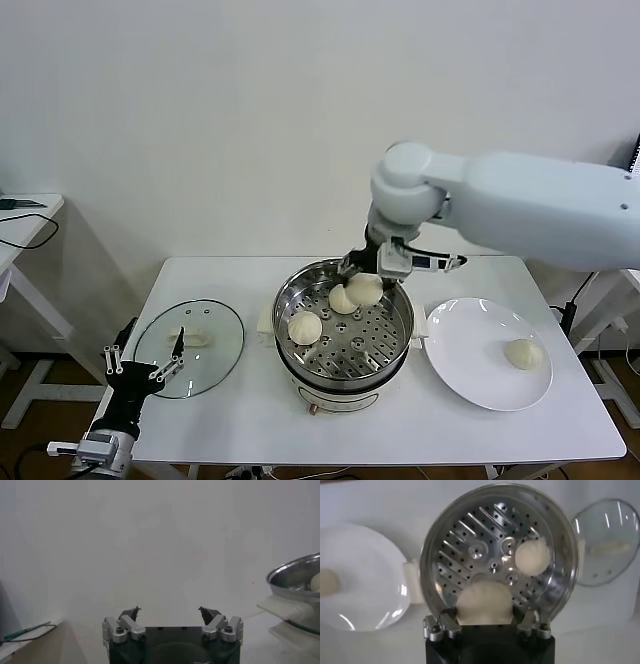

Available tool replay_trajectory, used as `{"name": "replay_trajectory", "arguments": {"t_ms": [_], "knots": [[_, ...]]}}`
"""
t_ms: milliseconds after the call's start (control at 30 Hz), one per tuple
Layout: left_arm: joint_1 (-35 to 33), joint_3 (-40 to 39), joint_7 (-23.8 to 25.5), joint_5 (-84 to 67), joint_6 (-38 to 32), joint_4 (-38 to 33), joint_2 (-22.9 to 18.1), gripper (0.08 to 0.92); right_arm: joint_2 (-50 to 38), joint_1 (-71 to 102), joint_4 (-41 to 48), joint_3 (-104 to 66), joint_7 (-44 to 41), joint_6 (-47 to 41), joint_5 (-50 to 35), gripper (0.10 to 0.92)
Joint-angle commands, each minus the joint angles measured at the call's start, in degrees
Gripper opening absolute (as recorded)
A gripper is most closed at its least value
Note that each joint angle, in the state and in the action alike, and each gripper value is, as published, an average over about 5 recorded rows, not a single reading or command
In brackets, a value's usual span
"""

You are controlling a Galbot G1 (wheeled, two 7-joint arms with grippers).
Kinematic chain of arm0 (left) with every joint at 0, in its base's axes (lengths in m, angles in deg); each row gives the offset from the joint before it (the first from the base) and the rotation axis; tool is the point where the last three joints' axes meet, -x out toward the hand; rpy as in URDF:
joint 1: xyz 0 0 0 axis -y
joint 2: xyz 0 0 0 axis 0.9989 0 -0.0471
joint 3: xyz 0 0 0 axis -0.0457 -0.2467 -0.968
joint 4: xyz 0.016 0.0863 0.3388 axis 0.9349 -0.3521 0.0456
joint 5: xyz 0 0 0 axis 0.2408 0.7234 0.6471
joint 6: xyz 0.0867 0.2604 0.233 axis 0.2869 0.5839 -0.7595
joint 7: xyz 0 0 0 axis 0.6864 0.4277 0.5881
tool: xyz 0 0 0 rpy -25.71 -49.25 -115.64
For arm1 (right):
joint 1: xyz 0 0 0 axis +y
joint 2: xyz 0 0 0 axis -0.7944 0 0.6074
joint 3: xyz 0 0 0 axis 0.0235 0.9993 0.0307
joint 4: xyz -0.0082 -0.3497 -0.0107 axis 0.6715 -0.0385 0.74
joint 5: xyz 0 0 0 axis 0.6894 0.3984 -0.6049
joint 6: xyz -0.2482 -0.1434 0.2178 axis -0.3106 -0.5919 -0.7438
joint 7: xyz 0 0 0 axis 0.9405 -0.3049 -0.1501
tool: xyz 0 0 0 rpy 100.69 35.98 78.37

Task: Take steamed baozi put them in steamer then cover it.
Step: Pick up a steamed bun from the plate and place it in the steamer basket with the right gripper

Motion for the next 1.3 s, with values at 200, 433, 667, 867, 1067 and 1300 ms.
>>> {"name": "replay_trajectory", "arguments": {"t_ms": [200, 433, 667, 867, 1067, 1300], "knots": [[0.44, 0.29, 0.01, -0.28, 0.24, 0.85, 0.03, 0.823, 2.84, 1.9, -3.39, 2.19, 2.47, 3.24, 0.15, 0.738], [0.77, 0.42, 0.03, -0.31, 0.37, 1.1, 0.06, 0.823, 3.9, 1.79, -4.22, 3.38, 2.32, 1.56, -1.84, 0.738], [0.86, 1.03, 0.06, -0.51, 0.42, 1.34, 0.15, 0.823, 5.13, 4.29, -2.93, 4.0, 1.78, 1.08, -0.84, 0.738], [0.95, 1.29, 0.07, -0.56, 0.4, 1.52, 0.07, 0.823, 6.24, 6.3, -1.41, 4.1, 1.46, 1.07, 0.43, 0.738], [1.07, 1.53, 0.09, -0.63, 0.4, 1.66, 0.06, 0.823, 6.73, 8.27, 0.25, 3.95, 1.5, 0.92, 1.71, 0.738], [1.2, 1.47, 0.1, -0.64, 0.4, 1.83, 0.06, 0.823, 7.76, 9.96, 1.33, 3.15, 1.72, 0.24, 2.63, 0.738]]}}
